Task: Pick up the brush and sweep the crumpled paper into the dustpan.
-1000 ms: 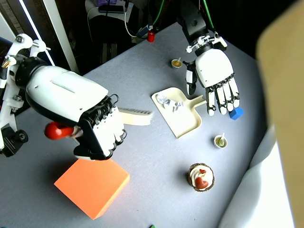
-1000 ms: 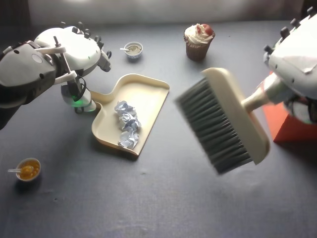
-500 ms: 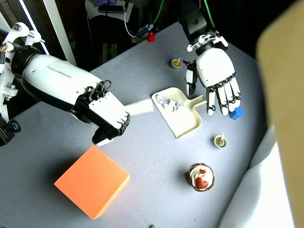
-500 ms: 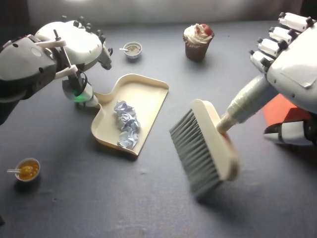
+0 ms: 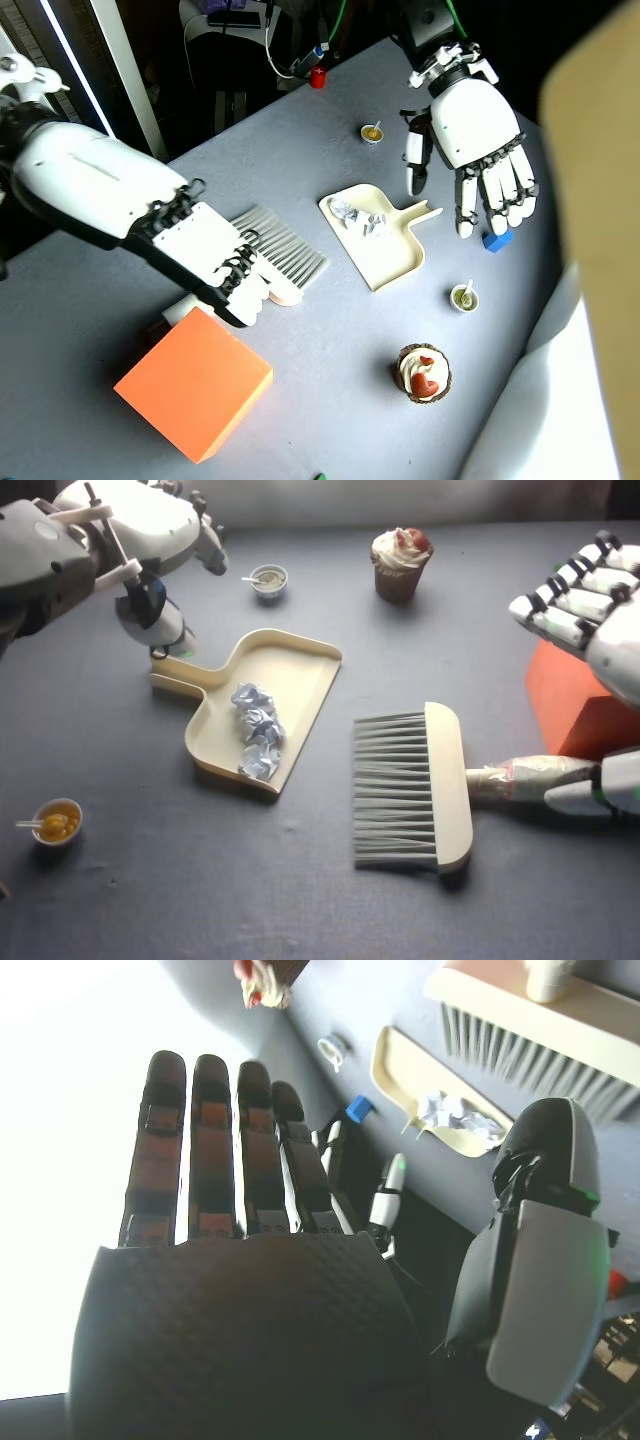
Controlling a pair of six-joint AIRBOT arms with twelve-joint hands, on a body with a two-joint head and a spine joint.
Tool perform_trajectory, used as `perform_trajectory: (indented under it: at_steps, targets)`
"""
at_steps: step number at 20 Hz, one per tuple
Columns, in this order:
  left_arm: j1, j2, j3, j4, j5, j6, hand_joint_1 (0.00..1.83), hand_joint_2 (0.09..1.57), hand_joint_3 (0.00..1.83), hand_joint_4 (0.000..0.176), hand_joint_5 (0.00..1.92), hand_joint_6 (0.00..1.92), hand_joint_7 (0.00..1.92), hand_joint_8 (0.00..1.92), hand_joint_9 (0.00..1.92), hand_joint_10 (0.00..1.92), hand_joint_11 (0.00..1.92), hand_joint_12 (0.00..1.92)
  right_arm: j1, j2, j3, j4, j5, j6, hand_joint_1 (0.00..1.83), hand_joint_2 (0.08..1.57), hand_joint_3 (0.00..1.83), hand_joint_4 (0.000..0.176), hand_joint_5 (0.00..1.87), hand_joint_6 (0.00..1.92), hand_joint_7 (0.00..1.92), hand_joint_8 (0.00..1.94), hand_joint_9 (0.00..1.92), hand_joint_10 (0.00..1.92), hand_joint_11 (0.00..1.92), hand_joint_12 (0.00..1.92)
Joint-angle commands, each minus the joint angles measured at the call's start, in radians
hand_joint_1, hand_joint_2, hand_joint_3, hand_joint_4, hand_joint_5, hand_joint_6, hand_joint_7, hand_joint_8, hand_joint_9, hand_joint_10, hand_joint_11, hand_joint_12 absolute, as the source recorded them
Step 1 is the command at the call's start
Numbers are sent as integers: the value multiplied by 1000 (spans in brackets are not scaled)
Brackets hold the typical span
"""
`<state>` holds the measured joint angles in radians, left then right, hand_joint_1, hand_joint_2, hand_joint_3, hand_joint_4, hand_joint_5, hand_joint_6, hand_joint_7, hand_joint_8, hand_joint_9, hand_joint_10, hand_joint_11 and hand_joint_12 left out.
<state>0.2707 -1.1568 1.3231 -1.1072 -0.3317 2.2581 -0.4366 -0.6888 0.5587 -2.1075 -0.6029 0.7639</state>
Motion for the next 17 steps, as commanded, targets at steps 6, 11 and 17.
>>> perform_trajectory:
  at_steps: [6,11,17]
  targets:
    - [-70,25,-23,-25,-55,65,947,964,2,90,590,4,305,2,236,3,33,455,4,166,48,-650,193,794,310,843,1,0,96,0,159,0,154,0,153,41]
    - [-93,25,-34,-31,-40,71,886,982,9,117,572,0,339,6,271,9,53,466,5,194,142,-687,246,1083,248,851,1,0,47,10,103,6,114,7,161,38]
    - [-93,33,-47,-33,-31,71,860,1004,11,103,541,1,323,0,246,0,40,475,6,224,153,-717,308,1097,224,859,4,0,28,0,55,0,81,0,124,18]
